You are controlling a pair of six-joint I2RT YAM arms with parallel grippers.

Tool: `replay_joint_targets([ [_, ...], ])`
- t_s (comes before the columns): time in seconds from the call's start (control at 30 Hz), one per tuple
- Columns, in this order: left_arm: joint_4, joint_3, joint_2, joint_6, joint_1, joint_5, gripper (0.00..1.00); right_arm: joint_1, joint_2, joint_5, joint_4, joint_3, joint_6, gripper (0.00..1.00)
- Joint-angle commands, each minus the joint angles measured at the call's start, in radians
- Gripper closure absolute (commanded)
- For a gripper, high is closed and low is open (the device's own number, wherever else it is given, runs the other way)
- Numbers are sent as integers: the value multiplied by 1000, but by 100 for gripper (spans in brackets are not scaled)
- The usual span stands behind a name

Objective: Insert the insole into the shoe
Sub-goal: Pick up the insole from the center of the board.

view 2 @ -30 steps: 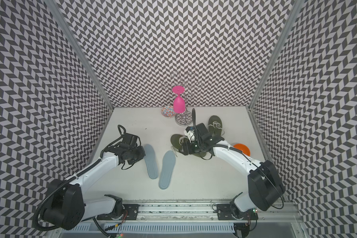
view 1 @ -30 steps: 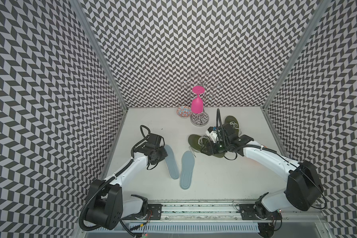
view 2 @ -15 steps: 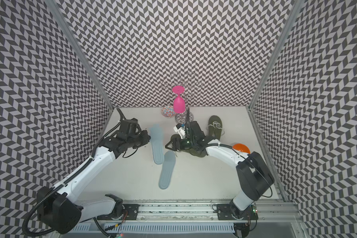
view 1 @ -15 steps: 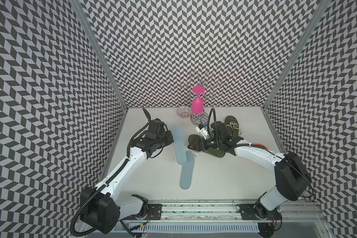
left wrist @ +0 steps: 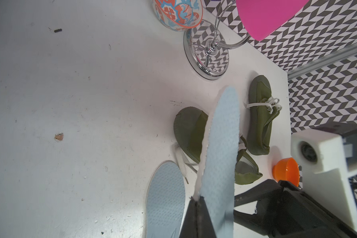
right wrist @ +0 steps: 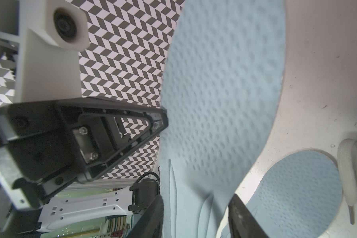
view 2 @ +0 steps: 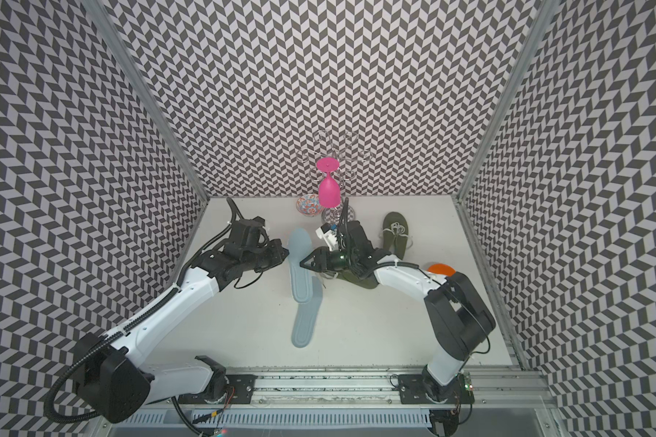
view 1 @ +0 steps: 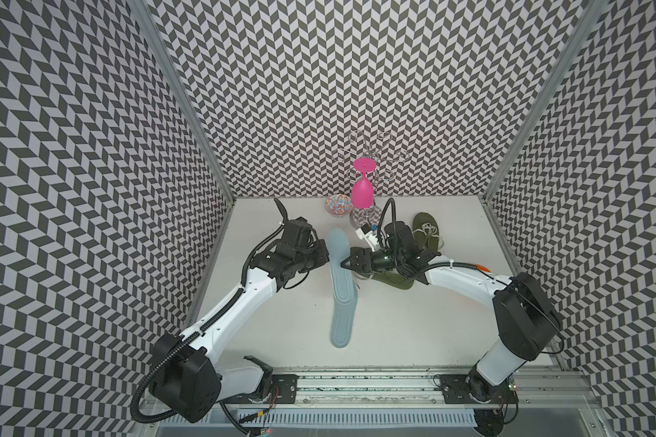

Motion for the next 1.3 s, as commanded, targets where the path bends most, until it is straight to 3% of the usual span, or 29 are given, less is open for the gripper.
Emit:
replay_joint_targets([
  [0.0, 48, 10, -5, -24, -10, 20, 100, 1, 17, -17, 66, 8, 21, 53],
  [0.23, 63, 0, 1, -19, -9, 42, 100, -1, 5, 34, -13, 31, -18, 84],
  [0.33, 38, 20, 21, 76, -12, 47, 80, -10, 1, 37, -73, 45, -81, 88],
  [0.4, -7, 44, 36, 197, -9, 36, 59, -17, -9, 56, -171, 65, -187, 90],
  [0.47, -39, 58, 47, 311, -3, 41, 46, -20, -21, 88, -257, 76, -285, 90],
  [0.6, -77, 95, 67, 533, 11, 134, 33, -22, -25, 178, -462, 117, -480, 91],
  [0.77, -77, 170, 130, 742, 9, 163, 29, -20, -48, 225, -581, 108, -623, 91],
  [0.97, -175, 325, 247, 984, 27, 238, 28, -13, -80, 189, -634, 94, -717, 91],
  [1.1, -217, 377, 326, 1027, 53, 377, 30, -12, -70, 192, -658, 108, -753, 90],
  [1.27, -212, 346, 344, 1041, 50, 441, 32, -12, -57, 186, -660, 133, -756, 90],
])
